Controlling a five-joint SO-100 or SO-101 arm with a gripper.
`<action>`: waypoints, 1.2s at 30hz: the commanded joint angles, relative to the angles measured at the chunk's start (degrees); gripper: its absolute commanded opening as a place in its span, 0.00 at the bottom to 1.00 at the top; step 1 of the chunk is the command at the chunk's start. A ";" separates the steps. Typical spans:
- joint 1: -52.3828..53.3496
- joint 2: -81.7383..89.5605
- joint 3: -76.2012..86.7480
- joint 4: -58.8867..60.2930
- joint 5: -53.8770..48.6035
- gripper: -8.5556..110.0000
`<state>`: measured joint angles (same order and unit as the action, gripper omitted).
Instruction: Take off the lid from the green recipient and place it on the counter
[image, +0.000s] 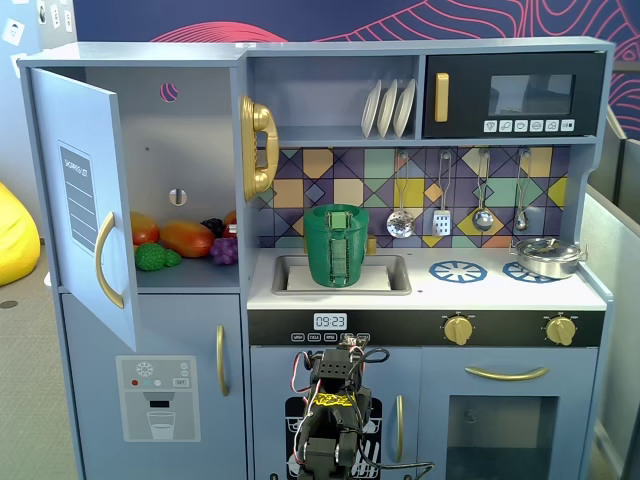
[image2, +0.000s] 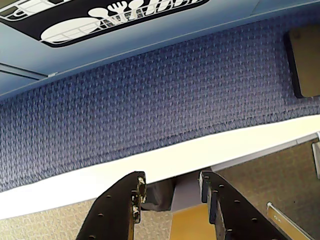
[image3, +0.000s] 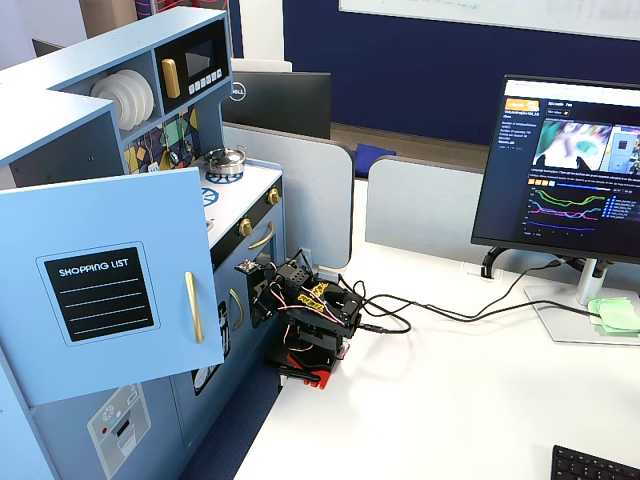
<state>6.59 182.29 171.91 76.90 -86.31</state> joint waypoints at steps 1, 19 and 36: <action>3.08 -0.18 -0.18 10.11 4.57 0.07; 4.39 -0.62 -10.90 -1.41 -2.81 0.07; -0.62 -31.20 -56.25 -52.03 -8.00 0.33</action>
<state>6.33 157.59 125.51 29.36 -93.60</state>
